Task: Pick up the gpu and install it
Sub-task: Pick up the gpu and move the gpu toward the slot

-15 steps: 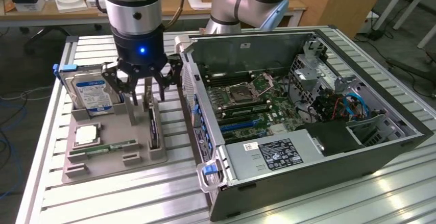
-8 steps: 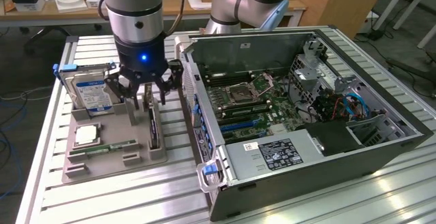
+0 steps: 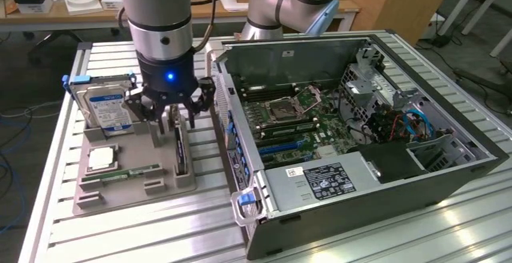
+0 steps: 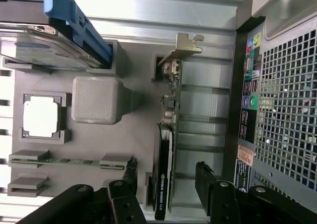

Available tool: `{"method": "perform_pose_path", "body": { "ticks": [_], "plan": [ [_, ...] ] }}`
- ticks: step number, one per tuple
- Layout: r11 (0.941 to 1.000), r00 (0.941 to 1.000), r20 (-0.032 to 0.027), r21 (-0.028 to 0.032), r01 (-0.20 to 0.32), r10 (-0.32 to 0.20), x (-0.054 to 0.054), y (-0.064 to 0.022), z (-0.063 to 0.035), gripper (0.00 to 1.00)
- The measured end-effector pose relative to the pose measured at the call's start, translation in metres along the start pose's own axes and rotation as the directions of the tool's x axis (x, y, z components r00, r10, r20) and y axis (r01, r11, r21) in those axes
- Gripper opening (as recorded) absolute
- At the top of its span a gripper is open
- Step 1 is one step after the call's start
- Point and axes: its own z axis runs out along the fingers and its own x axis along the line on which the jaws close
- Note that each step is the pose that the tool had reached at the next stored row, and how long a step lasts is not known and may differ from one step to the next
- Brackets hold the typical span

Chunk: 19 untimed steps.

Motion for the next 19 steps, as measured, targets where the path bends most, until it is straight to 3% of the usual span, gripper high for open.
{"method": "perform_pose_path", "body": {
  "ticks": [11,19],
  "plan": [
    [0.9991,0.9991,0.0018,0.0000,-0.042,0.042,0.000,-0.0006,0.0200,0.59],
    [0.9990,0.9990,0.0021,-0.0001,-0.045,0.045,0.000,-0.0007,0.0238,0.59]
  ]
}}
